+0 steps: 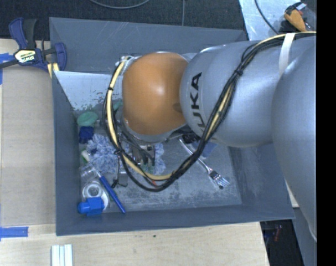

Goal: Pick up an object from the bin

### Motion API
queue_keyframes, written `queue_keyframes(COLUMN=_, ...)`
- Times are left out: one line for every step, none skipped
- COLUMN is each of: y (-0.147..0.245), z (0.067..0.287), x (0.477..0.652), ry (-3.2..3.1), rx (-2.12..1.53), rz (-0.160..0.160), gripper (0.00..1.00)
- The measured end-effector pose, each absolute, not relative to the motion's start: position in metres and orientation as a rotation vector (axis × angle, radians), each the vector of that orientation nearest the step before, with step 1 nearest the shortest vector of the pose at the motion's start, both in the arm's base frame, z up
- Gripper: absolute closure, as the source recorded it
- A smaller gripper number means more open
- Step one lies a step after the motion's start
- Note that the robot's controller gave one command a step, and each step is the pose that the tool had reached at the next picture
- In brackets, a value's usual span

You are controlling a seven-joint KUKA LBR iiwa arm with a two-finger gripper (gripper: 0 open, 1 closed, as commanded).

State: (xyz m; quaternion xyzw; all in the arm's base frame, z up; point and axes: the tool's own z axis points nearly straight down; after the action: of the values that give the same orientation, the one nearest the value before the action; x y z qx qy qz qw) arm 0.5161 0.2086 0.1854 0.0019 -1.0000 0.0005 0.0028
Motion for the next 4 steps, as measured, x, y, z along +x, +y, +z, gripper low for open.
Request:
queue_keyframes(y=0.208, z=0.19, x=0.518, ry=-3.144, rx=-0.002, rz=-0.002, gripper=0.0)
queue_keyframes(y=0.198, z=0.072, x=0.586, ry=-3.144, rx=0.194, rz=-0.004, gripper=0.0)
queue_keyframes(y=0.207, z=0.071, x=0.618, ry=-3.151, rx=-0.111, rz=-0.009, gripper=0.0)
queue_keyframes(y=0.198, z=0.07, x=0.591, ry=-3.143, rx=0.152, rz=-0.003, gripper=0.0)
